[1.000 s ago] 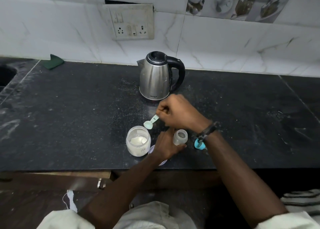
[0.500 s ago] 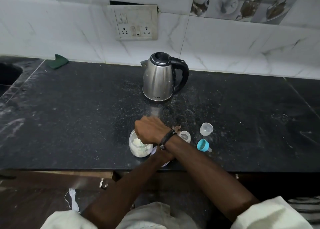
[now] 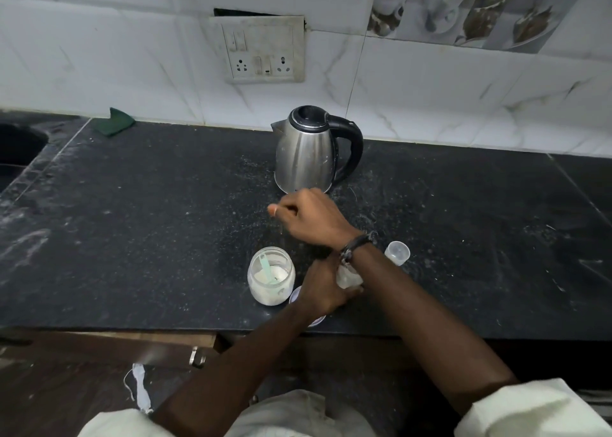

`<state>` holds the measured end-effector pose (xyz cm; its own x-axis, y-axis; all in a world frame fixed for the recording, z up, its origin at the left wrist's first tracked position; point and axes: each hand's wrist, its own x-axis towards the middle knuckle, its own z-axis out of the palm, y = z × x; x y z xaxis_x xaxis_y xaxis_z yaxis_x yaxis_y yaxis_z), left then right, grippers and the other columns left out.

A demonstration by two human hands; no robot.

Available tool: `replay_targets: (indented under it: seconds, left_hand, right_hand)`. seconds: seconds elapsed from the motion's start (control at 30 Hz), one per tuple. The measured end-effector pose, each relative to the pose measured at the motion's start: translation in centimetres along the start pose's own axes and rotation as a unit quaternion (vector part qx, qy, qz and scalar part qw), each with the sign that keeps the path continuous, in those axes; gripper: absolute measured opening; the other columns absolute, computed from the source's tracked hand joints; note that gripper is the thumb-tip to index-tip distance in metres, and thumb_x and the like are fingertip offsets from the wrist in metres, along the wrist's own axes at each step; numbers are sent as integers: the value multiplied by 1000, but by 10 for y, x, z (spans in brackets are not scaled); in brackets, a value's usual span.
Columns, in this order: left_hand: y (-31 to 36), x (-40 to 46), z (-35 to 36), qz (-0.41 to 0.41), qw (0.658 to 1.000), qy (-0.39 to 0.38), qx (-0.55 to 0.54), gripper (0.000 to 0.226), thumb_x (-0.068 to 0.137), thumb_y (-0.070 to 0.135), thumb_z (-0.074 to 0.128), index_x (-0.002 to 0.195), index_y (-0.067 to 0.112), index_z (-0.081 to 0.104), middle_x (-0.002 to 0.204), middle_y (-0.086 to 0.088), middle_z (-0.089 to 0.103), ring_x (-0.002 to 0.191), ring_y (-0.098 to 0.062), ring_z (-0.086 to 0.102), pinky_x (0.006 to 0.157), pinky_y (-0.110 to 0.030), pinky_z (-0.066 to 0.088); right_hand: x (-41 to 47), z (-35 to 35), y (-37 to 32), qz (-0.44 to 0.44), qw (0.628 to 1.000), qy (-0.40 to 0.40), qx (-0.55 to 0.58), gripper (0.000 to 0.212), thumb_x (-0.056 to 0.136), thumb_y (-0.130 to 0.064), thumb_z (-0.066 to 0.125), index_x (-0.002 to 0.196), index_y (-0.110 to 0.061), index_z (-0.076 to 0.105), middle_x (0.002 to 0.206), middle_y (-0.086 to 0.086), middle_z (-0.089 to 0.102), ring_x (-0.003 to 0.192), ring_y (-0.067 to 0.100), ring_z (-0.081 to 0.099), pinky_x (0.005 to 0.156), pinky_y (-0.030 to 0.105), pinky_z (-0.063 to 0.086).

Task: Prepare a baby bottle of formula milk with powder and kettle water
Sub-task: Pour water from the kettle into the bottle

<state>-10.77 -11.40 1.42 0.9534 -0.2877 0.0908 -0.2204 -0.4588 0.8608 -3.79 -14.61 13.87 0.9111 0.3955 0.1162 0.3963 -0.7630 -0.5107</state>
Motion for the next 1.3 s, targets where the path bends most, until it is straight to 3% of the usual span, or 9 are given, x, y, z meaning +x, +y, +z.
replay_targets:
  seconds: [0.2, 0.33, 0.47, 0.57, 0.67, 0.8, 0.97, 1.07, 1.3]
  left_hand:
    - [-3, 2, -3, -30, 999, -22, 22, 84, 69, 38, 87, 140, 13, 49, 125, -3, 68, 116, -21, 63, 101, -31, 47]
    - [-6, 4, -4, -34, 998, -30, 40, 88, 67, 39, 88, 141, 14, 47, 123, -3, 70, 114, -23, 65, 99, -37, 48]
    - [-7, 4, -3, -33, 998, -25, 42, 88, 67, 40, 88, 141, 14, 48, 122, -2, 70, 113, -23, 65, 98, -34, 49]
    - [-8, 4, -2, -29, 998, -20, 44, 88, 68, 41, 88, 141, 14, 48, 123, -2, 70, 114, -24, 65, 98, -33, 48]
    - [-11, 5, -1, -26, 998, -17, 46, 87, 68, 42, 87, 141, 15, 48, 123, -2, 70, 114, -24, 65, 96, -32, 48]
    - [-14, 5, 0, -26, 999, -17, 43, 86, 69, 43, 86, 141, 16, 48, 124, -2, 69, 114, -24, 65, 95, -31, 49]
    - [-18, 5, 1, -28, 999, -20, 38, 87, 69, 48, 83, 142, 20, 46, 122, 1, 70, 112, -21, 65, 93, -30, 48]
    - [-19, 5, 2, -24, 999, -17, 39, 86, 68, 49, 83, 141, 21, 46, 122, 3, 70, 111, -19, 65, 92, -28, 47]
    - [-20, 5, 3, -12, 999, -14, 31, 86, 68, 46, 84, 141, 17, 48, 120, 1, 71, 109, -18, 66, 93, -25, 47]
  right_hand:
    - [32, -17, 50, 118, 982, 110, 102, 50, 101, -48, 47, 74, -15, 74, 66, 2, 72, 62, 22, 70, 68, 45, 59]
    - [63, -36, 83, 185, 952, 195, 145, 47, 101, -42, 47, 71, -15, 69, 67, 6, 72, 68, 27, 71, 72, 47, 59]
    - [93, -59, 107, 219, 926, 300, 66, 40, 99, -36, 49, 75, -9, 64, 75, 9, 70, 70, 28, 63, 61, 34, 47]
    - [112, -72, 117, 237, 919, 314, 39, 28, 98, -31, 51, 97, -7, 65, 102, 14, 69, 93, 32, 65, 76, 41, 53]
    - [127, -78, 127, 269, 927, 257, 40, 39, 99, -42, 46, 110, -9, 62, 118, 13, 62, 111, 34, 59, 88, 41, 49]
    - [138, -73, 140, 284, 945, 136, 87, 61, 99, -61, 29, 96, -12, 64, 101, 11, 64, 97, 32, 59, 78, 36, 41]
    - [142, -65, 150, 297, 930, 167, 140, 66, 91, -70, 36, 68, -15, 64, 90, 11, 71, 90, 31, 63, 81, 36, 46]
    - [142, -66, 155, 298, 923, 175, 168, 74, 87, -72, 42, 78, -5, 73, 84, 15, 74, 88, 31, 68, 88, 38, 51]
    - [134, -63, 155, 298, 914, 181, 206, 73, 88, -75, 40, 67, -11, 67, 55, 7, 67, 60, 16, 66, 66, 28, 44]
